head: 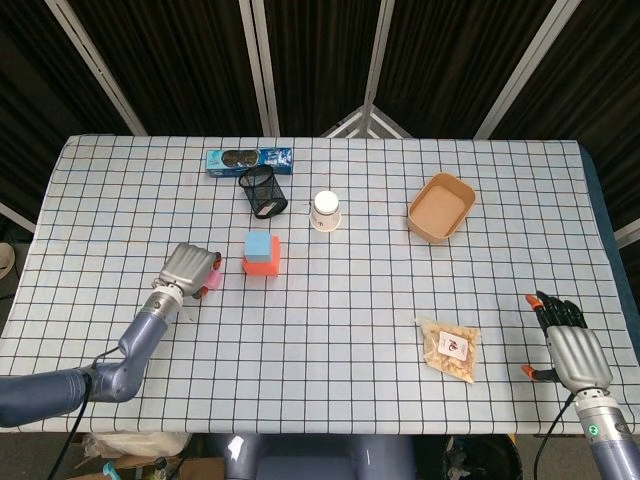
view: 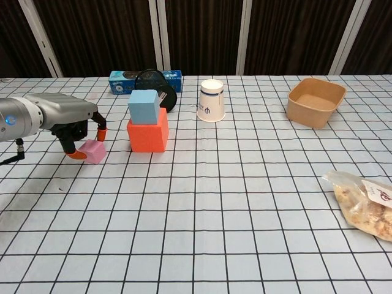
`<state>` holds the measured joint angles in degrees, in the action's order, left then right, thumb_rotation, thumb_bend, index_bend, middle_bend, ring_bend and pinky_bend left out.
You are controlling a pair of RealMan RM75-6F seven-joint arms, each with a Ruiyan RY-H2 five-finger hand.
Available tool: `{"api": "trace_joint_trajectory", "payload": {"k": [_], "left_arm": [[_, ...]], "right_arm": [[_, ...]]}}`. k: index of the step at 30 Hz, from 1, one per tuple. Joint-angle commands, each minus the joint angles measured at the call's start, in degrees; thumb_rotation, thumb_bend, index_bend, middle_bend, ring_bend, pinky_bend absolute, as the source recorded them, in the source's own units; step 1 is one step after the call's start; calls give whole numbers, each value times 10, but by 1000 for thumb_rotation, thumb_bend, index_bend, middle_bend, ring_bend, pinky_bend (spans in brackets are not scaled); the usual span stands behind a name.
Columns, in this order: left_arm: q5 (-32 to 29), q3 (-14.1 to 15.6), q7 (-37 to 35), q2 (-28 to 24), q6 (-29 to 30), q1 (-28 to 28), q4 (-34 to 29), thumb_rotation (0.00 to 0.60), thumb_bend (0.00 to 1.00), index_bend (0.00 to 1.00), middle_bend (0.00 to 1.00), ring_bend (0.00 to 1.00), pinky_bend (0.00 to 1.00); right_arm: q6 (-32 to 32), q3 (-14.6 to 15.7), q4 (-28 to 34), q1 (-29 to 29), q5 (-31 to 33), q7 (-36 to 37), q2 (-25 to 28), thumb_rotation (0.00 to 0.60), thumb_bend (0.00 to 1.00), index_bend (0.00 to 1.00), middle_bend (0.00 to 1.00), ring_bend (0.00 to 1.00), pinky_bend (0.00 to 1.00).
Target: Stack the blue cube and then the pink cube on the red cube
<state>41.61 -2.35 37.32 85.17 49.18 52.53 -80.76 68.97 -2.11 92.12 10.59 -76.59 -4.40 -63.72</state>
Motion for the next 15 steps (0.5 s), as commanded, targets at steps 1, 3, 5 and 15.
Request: {"api": "trace_joint_trajectory", "payload": {"k": [1,3,5,15], "left_arm": [[-1,0,1,1,0,0,1,600,315,393,853,673,689],[-2,0,1,1,0,0,1,600,315,395,853,673,689],[-3,0,0,1,0,0,1,600,315,399,853,673,689],[-9,-1,3,-1,1,1,-2,600,345,423,853,673,689]], "right_arm": [[-1,0,0,0,1,0,0,600,95,0,42,21,2],[-2,0,0,1,1,0,0,600,94,0,42,22,2],[-2,1,1,1,1,1,1,600,94,0,42,21,2],[-5,1,0,2,2,2,1,600,94,0,42,21,3]]}}
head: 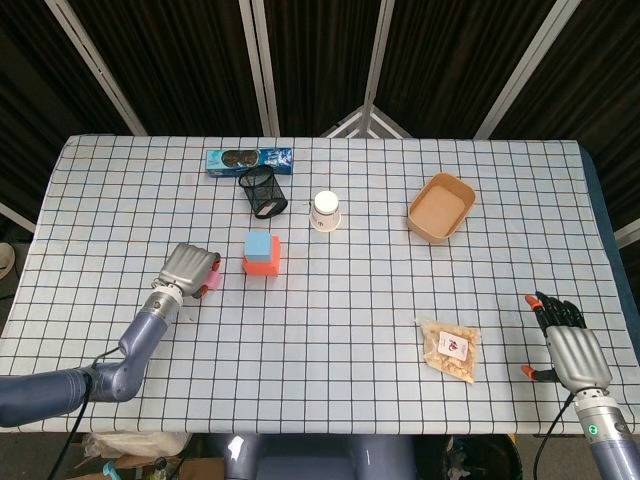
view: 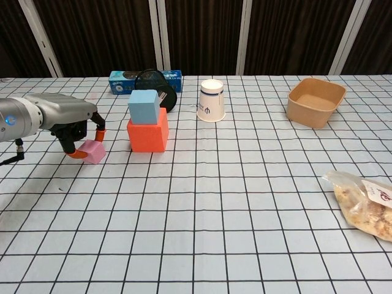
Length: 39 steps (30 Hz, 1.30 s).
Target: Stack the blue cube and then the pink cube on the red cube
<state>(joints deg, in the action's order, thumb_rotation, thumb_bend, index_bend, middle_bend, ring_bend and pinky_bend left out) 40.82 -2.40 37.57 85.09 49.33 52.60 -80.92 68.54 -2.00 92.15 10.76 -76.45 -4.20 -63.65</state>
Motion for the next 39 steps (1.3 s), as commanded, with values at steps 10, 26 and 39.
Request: {"api": "trace_joint_trajectory", "payload": {"k": [10,26,39], "left_arm": [[-12,1,6,-3,2,2,-5,600,353,442,853,673,688],[-101,-51,35,-88,58,27,-142,600,465,465,850,673,687],[-357,-175,168,-111,258,141,-289,600,467,486,847,673,688]], "right_arm": [[-5,0,1,2,6,-2,0,600,94,0,42,21,2],[1,1,6,-1,-1,8,6,600,94,0,42,22,2],[4,2,4,-3,-6,25,12,600,94,0,42,21,3]]}}
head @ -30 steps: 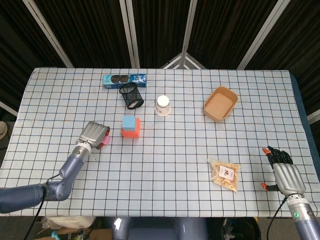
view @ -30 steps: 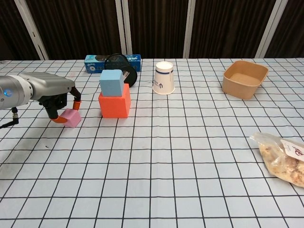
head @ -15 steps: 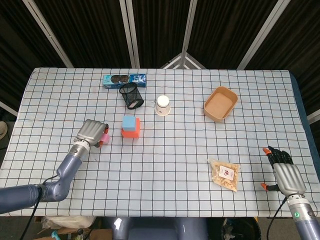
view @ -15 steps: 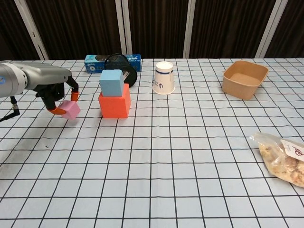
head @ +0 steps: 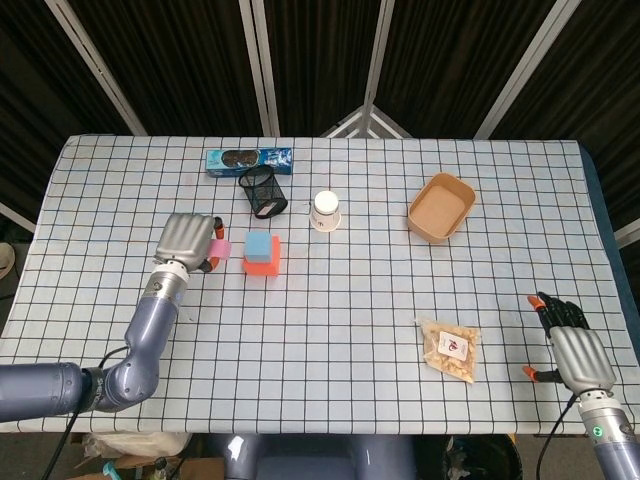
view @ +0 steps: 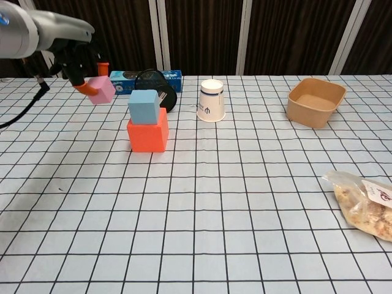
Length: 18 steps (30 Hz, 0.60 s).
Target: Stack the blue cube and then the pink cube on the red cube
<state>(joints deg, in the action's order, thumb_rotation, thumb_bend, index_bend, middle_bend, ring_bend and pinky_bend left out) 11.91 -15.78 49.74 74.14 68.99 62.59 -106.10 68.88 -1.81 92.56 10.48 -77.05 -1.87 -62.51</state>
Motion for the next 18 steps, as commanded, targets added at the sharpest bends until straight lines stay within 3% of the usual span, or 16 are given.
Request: {"api": "trace_joint_trajectory", "payload": {"k": [1,8,18], "left_arm": [[-85,-50,56,1,78,51,-43,600,467,489,846,672,688],[-147,-86,79,27,131,82,-32,600,466,486,844,673,689],[-155,-99,84,87,146,100,42,600,464,489,850,676,692]], "right_arm": [[0,0,-1,0,-1,5,1,600,94,0,42,21,3],[1,0,-3,-1,-4,13,4,600,94,0,42,21,2],[-4,-1,-8,0,-2,21,5,600,95,0,42,22,2]]}}
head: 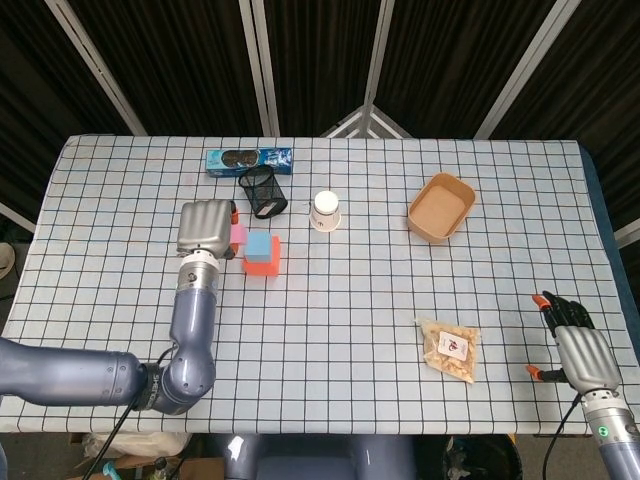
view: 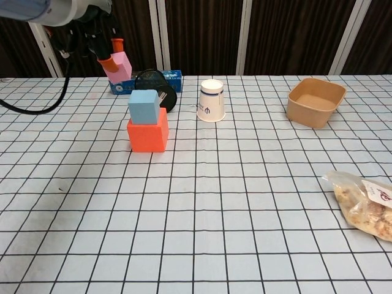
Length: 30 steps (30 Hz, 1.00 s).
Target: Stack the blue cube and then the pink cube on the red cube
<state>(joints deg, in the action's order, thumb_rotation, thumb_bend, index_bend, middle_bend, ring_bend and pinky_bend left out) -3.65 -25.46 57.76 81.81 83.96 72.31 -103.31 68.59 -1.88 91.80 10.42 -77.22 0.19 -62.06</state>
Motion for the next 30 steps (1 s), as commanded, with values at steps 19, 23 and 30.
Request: {"api": "trace_joint_trajectory", "payload": {"k": [19,23,30], "left_arm": [[14,7,22,36,-82,-9,78,600,464,493,850,676,693],[13,5,25,41,-75,-7,81,600,463,495,850,676,692],[15,-4,31,50,-57,-2,78,600,464,497,850,676,693]], "right_arm": [[-9,-2,0,3,14,-14,-3,600,95,0,42,22,2],[-7,-2,1,2,13,-13,-2,600,95,0,42,21,2],[-8,-2,0,3,11,-8,-1,600,95,0,42,21,3]]}}
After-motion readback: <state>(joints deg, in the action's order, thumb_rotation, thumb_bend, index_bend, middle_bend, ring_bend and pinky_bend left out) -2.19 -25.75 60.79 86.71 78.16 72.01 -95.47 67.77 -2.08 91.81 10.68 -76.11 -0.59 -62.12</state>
